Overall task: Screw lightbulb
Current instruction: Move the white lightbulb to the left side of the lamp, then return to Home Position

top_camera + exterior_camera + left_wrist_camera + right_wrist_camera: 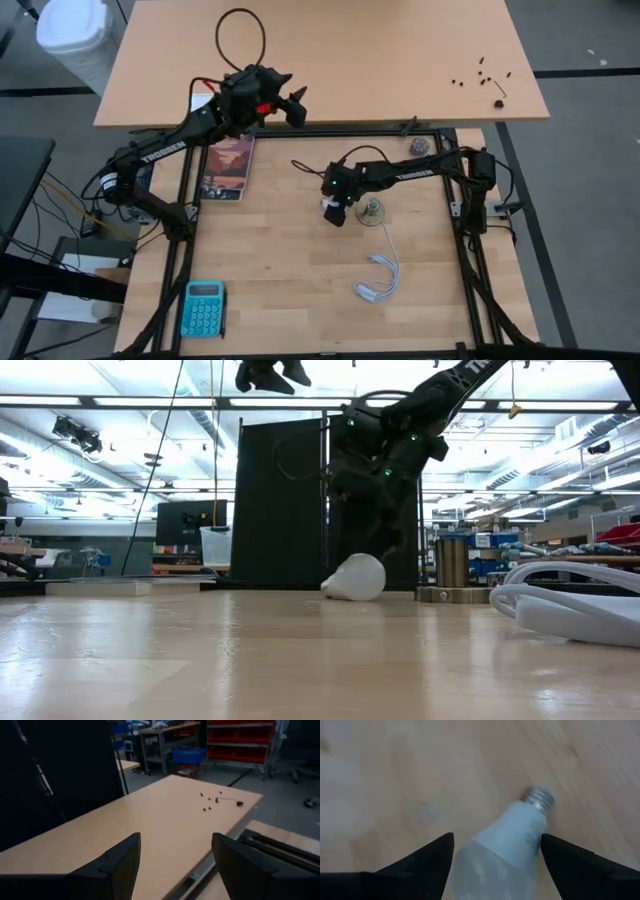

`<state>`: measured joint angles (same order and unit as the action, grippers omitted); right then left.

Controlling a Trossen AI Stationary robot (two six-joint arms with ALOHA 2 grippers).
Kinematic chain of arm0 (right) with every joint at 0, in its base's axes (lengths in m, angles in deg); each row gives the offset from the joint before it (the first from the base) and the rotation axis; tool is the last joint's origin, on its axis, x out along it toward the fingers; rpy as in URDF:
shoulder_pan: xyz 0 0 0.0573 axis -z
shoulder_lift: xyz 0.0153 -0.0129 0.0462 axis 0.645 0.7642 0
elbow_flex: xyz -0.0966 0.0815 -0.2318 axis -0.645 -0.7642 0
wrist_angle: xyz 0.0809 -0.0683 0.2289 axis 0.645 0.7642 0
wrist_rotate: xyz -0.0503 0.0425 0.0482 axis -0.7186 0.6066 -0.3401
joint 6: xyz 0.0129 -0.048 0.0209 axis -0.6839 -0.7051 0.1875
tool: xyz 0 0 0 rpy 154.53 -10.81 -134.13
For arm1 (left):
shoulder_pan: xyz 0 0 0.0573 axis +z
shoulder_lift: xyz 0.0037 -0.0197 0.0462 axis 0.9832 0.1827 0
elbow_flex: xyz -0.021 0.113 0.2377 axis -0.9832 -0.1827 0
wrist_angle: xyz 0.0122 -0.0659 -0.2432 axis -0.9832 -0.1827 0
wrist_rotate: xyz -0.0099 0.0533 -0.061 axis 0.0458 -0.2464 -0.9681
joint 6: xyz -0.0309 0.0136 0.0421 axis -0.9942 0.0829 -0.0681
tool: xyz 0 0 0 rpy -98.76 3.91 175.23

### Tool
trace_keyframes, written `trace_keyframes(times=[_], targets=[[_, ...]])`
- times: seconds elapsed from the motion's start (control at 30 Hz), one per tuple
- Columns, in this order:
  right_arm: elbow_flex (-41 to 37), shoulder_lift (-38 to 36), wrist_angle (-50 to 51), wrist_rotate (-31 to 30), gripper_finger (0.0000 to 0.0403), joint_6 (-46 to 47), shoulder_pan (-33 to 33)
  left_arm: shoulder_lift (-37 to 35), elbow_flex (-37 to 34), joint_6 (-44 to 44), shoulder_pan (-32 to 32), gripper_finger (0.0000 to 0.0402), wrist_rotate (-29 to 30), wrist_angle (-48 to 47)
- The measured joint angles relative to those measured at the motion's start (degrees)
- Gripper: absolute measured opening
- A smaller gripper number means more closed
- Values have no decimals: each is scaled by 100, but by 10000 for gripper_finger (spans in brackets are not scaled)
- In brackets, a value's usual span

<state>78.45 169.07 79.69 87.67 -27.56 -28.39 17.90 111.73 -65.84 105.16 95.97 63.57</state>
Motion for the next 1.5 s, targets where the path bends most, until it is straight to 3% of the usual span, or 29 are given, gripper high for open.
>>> trace_keyframes(times=[0.3,0.57,0.73,1.03,1.3,1.5], targets=[[0,0,-868,205,307,-313,-289,-21,0,288,-143,247,-297,-361],[0,0,-929,89,307,-331,-320,-21,0,304,-187,247,-383,-648],[0,-251,-603,94,307,234,-272,-19,0,223,-187,247,-726,-987],[0,-1682,477,-452,307,-367,-346,-19,0,-186,-274,247,-2014,-999],[-123,-3202,1313,-1079,307,-593,-468,-211,2,-636,-433,247,-2225,-1042],[-1328,-4556,1328,-1496,307,20,-621,-182,-92,-32,-600,247,-2220,-994]])
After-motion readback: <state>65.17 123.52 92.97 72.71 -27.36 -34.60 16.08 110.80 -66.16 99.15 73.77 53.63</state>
